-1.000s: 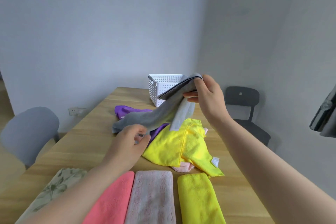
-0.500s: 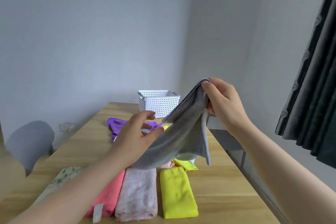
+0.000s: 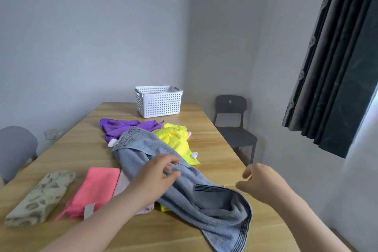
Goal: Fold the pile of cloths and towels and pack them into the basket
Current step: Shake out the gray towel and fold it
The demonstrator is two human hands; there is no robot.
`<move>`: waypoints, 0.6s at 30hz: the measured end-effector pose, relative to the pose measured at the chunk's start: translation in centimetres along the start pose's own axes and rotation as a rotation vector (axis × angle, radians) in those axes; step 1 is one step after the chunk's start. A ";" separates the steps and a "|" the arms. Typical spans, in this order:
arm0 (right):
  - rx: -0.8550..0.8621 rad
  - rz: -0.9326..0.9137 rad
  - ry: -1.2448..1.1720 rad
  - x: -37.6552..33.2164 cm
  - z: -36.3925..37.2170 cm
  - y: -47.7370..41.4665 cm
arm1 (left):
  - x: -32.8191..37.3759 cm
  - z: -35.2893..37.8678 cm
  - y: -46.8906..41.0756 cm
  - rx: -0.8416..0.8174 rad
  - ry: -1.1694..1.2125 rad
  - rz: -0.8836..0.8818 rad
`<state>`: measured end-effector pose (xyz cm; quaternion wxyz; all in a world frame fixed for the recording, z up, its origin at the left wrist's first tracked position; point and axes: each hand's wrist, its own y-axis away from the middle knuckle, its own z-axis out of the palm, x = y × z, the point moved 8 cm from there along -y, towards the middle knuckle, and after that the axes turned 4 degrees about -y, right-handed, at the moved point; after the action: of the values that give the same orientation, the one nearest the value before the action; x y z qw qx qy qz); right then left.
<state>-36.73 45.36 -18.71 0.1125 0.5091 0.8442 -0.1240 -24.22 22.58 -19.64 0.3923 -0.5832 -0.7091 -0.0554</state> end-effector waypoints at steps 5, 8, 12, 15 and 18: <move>-0.041 -0.151 -0.189 -1.9 2.5 0.9 | -1.2 2.5 0.6 -0.036 -0.018 -0.048; -0.006 -0.228 -0.243 -3.1 3.8 0.7 | -1.6 3.1 0.5 -0.036 -0.039 -0.040; 0.021 -0.308 -0.224 -4.8 5.3 -0.5 | -2.2 3.3 0.3 -0.038 -0.045 -0.049; -0.140 -0.275 -0.192 -5.0 7.7 -1.9 | -2.4 3.4 0.1 -0.040 -0.053 -0.050; -0.234 -0.205 -0.143 -4.1 9.5 -2.7 | -2.5 3.4 -0.3 -0.042 -0.073 -0.041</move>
<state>-36.63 37.67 -26.17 0.2175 0.3938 0.8902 -0.0719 -26.12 22.34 -23.41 0.3527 -0.5785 -0.7333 -0.0570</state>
